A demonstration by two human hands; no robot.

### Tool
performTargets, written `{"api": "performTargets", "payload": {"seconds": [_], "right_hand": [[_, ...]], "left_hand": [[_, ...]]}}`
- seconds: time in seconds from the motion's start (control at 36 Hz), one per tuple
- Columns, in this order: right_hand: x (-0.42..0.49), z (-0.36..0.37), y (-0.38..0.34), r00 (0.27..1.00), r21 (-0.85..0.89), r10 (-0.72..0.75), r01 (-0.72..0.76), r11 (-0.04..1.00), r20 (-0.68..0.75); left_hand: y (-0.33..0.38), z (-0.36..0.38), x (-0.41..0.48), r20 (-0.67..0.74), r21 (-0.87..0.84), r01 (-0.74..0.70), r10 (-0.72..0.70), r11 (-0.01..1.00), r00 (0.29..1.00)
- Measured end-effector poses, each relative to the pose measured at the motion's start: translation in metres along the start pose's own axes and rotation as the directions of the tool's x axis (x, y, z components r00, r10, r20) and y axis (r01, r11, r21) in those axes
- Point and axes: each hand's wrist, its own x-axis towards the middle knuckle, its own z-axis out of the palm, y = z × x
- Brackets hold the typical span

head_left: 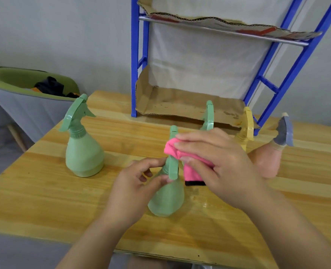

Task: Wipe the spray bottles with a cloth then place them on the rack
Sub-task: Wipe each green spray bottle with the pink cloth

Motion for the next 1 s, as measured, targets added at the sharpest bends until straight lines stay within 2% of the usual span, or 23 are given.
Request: {"api": "performTargets", "payload": {"seconds": [0.14,0.25,0.44,0.58,0.67,0.83,0.92,1.0], "right_hand": [[-0.011,0.001,-0.009,0.987,-0.038,-0.148,0.150,0.988,0.055],[-0.005,0.002,-0.004,0.989,-0.036,-0.145,0.145,0.989,0.019],[0.015,0.007,0.019,0.989,-0.046,0.121,-0.126,0.991,-0.087],[0.004,0.005,0.017,0.937,0.120,0.324,-0.309,0.943,-0.128],[-0.010,0.004,0.012,0.894,0.213,0.426,-0.393,0.894,-0.138],[-0.036,0.008,0.003,0.835,0.332,0.534,-0.471,0.818,-0.131],[-0.042,0.009,-0.004,0.810,0.378,0.570,-0.490,0.786,-0.135],[-0.046,0.011,-0.008,0.796,0.400,0.587,-0.496,0.771,-0.145]], "left_hand": [[-0.004,-0.001,0.001,0.016,0.011,-0.056,0.056,0.998,0.998],[-0.003,0.000,0.001,-0.020,0.057,-0.058,0.060,0.997,0.998],[-0.001,-0.001,-0.001,0.000,0.064,-0.024,0.024,0.998,1.000],[-0.002,-0.004,-0.005,0.081,0.070,-0.036,0.030,0.997,0.996],[-0.001,-0.005,-0.007,0.129,0.000,-0.030,0.030,1.000,0.991],[0.008,0.000,-0.010,0.095,-0.207,-0.044,0.065,0.977,0.993],[0.015,0.005,-0.012,0.052,-0.175,-0.052,0.062,0.983,0.997],[0.019,0.009,-0.011,0.004,-0.065,-0.026,0.026,0.998,1.000]]}}
